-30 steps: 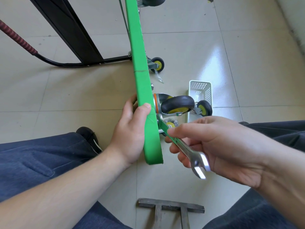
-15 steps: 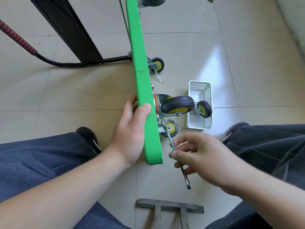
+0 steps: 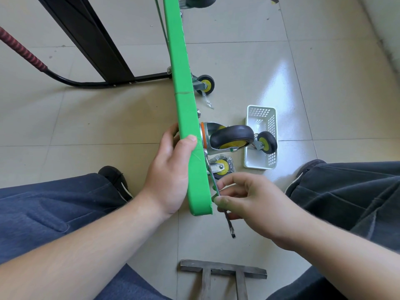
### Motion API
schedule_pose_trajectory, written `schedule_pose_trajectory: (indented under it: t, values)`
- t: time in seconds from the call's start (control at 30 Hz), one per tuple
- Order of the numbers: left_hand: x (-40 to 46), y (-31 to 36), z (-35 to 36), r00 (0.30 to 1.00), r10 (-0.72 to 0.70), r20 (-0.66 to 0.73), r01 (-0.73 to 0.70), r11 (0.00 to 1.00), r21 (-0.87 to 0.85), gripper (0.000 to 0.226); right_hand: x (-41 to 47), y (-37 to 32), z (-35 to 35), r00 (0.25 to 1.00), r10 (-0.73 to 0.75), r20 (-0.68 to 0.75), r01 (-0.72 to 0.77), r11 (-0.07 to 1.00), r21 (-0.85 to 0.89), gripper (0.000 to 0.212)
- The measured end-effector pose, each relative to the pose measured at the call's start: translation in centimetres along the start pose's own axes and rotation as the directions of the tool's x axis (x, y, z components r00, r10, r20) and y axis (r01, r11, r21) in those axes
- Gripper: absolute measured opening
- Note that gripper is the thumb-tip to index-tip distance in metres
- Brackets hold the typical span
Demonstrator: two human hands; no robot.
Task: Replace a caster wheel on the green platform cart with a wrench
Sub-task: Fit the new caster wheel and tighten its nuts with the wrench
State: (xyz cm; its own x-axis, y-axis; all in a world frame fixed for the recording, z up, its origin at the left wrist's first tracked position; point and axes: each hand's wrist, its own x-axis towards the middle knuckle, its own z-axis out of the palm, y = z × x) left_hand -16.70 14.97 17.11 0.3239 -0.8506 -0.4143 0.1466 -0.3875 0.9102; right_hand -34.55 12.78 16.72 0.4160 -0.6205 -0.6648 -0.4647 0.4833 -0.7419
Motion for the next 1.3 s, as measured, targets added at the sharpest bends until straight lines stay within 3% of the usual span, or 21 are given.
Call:
schedule_pose_trajectory:
  t: [0.23, 0.63, 1.03, 1.3]
  values:
    - [0.0, 0.1, 0.0, 1.000, 0.009, 0.000, -0.009, 1.000, 0.013, 0.062, -0.4, 0.1, 0.5, 0.999, 0.032, 0.033, -0.035, 0.993, 0.114, 0.013]
    - [0.1, 0.1, 0.2, 1.000, 0.007, -0.001, -0.007, 1.000, -0.020, 0.049, -1.9, -0.7, 0.5, 0.999, 0.042, 0.012, -0.043, 0.987, 0.158, 0.011]
    - [0.1, 0.1, 0.1, 1.000, 0.010, 0.010, -0.009, 0.999, -0.041, 0.048, -2.7, -3.2, 0.5, 0.998, 0.051, -0.027, -0.047, 0.989, 0.138, 0.006]
    - [0.1, -0.2, 0.0, 0.999, 0.011, 0.047, -0.007, 0.997, -0.080, 0.047, -3.6, -5.7, 0.2, 0.997, 0.078, -0.023, -0.072, 0.974, 0.213, 0.014]
